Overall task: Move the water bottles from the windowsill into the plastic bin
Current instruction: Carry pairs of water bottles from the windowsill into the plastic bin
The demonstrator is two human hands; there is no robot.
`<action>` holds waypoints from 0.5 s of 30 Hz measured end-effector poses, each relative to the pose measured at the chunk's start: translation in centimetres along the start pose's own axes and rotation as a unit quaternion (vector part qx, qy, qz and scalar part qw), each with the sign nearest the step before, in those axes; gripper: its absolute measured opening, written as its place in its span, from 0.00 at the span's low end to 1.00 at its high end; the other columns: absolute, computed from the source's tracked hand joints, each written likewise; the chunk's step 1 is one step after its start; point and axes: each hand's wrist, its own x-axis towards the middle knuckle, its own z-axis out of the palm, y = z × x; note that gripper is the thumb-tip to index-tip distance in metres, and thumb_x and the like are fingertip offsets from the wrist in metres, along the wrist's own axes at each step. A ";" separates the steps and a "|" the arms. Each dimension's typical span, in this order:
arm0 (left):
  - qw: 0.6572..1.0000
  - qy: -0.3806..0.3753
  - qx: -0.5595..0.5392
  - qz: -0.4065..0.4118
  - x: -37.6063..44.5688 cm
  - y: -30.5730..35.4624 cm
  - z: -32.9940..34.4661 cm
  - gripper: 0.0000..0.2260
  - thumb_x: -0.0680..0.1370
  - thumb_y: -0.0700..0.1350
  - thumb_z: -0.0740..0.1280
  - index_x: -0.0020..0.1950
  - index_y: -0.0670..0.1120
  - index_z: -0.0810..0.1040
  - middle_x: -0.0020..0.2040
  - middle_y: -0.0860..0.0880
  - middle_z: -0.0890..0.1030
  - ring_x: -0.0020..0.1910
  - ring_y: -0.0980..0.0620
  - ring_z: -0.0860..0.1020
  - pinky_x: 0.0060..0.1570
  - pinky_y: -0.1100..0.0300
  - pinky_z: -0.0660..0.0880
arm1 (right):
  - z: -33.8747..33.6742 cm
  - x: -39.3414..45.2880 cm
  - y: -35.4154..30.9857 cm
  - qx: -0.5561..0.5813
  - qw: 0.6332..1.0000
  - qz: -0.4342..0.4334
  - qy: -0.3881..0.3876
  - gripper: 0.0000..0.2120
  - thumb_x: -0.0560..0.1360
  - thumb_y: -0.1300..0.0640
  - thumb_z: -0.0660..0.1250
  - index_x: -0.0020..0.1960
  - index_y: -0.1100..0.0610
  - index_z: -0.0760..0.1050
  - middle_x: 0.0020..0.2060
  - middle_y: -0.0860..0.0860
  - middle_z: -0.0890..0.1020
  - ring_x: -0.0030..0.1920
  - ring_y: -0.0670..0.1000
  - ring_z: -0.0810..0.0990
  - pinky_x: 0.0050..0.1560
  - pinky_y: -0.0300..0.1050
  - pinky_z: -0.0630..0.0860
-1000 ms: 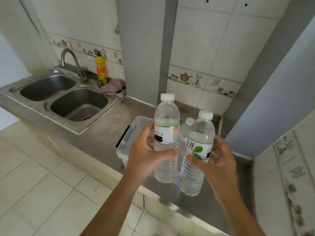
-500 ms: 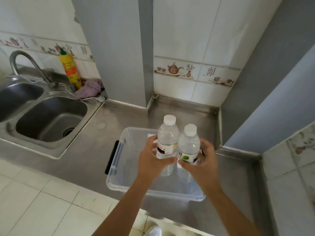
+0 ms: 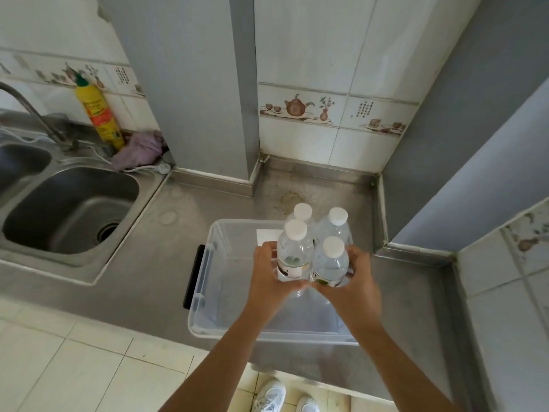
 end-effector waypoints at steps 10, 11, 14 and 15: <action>0.995 -0.053 0.087 0.002 0.2 -0.4 0.2 0.36 0.54 0.39 0.84 0.50 0.55 0.65 0.53 0.50 0.72 0.50 0.55 0.76 0.43 0.69 0.71 | 0.0 -0.6 0.2 -0.112 0.990 -0.058 0.058 0.41 0.53 0.56 0.83 0.62 0.54 0.68 0.54 0.53 0.78 0.55 0.57 0.77 0.53 0.55 0.76; 0.993 -0.060 0.097 0.006 0.2 -0.4 0.2 0.36 0.54 0.40 0.84 0.50 0.54 0.65 0.53 0.51 0.71 0.50 0.55 0.76 0.44 0.68 0.70 | -0.2 -0.7 0.1 -0.127 0.988 -0.063 0.062 0.41 0.53 0.56 0.83 0.62 0.56 0.69 0.55 0.54 0.79 0.56 0.58 0.77 0.55 0.57 0.76; 0.992 -0.074 0.100 0.010 0.2 -0.4 0.2 0.35 0.55 0.43 0.84 0.49 0.57 0.64 0.54 0.51 0.71 0.52 0.56 0.76 0.47 0.66 0.73 | -0.7 -0.8 -0.1 -0.154 0.985 -0.064 0.048 0.41 0.54 0.52 0.83 0.61 0.56 0.68 0.54 0.54 0.79 0.56 0.59 0.77 0.56 0.60 0.75; 0.992 -0.076 0.096 0.008 0.3 -0.5 0.2 0.35 0.54 0.44 0.84 0.50 0.58 0.65 0.55 0.50 0.71 0.53 0.55 0.76 0.48 0.64 0.74 | -0.9 -0.9 -0.1 -0.165 0.983 -0.071 0.042 0.40 0.54 0.51 0.83 0.61 0.55 0.69 0.53 0.54 0.80 0.55 0.58 0.78 0.55 0.59 0.76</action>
